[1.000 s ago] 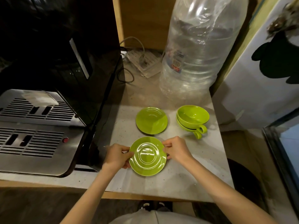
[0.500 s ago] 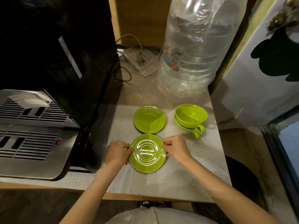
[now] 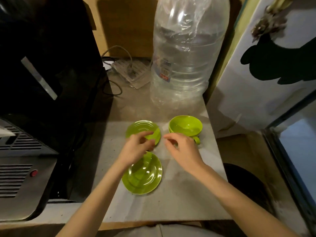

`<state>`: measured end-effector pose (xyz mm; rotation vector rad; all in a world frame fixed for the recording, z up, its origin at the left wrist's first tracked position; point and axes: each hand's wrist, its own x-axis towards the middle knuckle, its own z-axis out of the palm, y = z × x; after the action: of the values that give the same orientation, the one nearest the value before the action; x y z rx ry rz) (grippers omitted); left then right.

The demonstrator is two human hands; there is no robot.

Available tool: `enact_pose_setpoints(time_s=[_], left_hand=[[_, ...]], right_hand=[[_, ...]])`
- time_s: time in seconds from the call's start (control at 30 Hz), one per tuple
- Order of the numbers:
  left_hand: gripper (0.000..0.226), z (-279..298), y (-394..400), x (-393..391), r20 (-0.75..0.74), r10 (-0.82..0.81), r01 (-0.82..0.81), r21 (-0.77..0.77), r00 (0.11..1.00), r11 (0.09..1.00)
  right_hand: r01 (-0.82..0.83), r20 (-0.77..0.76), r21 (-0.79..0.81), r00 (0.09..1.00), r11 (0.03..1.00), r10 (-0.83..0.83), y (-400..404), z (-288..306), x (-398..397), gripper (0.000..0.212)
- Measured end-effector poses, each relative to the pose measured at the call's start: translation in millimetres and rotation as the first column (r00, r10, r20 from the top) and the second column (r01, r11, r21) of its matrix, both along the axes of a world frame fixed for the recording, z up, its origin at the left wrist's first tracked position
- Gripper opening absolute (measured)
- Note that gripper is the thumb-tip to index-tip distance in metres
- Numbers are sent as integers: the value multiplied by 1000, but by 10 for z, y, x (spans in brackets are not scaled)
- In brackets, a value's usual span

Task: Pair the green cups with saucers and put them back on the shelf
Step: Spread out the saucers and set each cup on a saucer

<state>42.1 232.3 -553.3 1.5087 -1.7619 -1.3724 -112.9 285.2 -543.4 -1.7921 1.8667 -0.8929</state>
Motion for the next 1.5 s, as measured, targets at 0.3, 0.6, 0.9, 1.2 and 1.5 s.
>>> enact_pose_setpoints(time_s=[0.3, 0.6, 0.9, 1.2, 1.5], left_hand=[[7, 133, -294, -645, -297, 45, 77, 386, 954, 919], [33, -43, -406, -751, -259, 69, 49, 424, 963, 904], [43, 0, -430, -758, -234, 92, 13, 411, 968, 912], [52, 225, -383, -367, -319, 245, -144, 310, 916, 940], [56, -7, -313, 240, -248, 449, -377, 289, 859, 880]], right_hand=[[461, 113, 61, 878, 886, -465, -105, -39, -677, 30], [164, 604, 626, 516, 763, -607, -213, -76, -798, 38], [245, 506, 587, 634, 772, -585, -290, -31, -765, 22], [187, 547, 444, 719, 876, -430, -480, 15, -480, 10], [-2, 569, 473, 764, 881, -304, -659, -278, 184, 14]])
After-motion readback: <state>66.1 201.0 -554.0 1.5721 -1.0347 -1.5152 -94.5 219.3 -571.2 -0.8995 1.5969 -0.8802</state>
